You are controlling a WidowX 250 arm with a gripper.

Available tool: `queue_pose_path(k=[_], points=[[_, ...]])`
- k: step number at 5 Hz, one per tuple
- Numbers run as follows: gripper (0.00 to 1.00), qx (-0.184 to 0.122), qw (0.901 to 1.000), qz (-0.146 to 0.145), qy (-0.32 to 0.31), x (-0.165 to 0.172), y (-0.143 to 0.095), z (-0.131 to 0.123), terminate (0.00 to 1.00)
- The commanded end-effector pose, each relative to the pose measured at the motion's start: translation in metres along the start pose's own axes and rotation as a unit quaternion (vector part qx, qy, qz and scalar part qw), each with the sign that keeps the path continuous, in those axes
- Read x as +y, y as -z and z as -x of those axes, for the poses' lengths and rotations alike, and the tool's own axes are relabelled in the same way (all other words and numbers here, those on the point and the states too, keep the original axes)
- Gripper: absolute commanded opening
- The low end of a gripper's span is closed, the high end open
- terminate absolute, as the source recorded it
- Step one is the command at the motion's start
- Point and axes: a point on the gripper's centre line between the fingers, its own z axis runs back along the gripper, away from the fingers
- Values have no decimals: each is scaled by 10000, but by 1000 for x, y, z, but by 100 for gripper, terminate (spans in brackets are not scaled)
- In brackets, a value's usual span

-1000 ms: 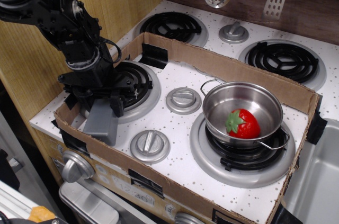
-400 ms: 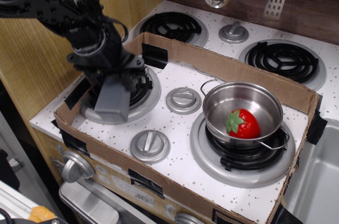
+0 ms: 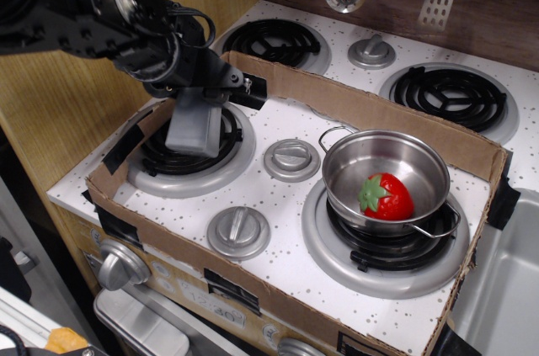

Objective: Right pepper shaker

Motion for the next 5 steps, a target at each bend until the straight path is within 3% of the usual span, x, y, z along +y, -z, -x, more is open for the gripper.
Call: queue_pose_path(k=[1, 3, 4, 5], points=[[0, -1378, 9903, -115, 96, 0, -1, -19, 0], [0, -2149, 9765, -112, -48, 5, 13, -22, 0], [0, -2651, 9636, -216, -270, 6, 21, -17, 0], [0, -2833, 9576, -268, -450, 4, 25, -12, 0]])
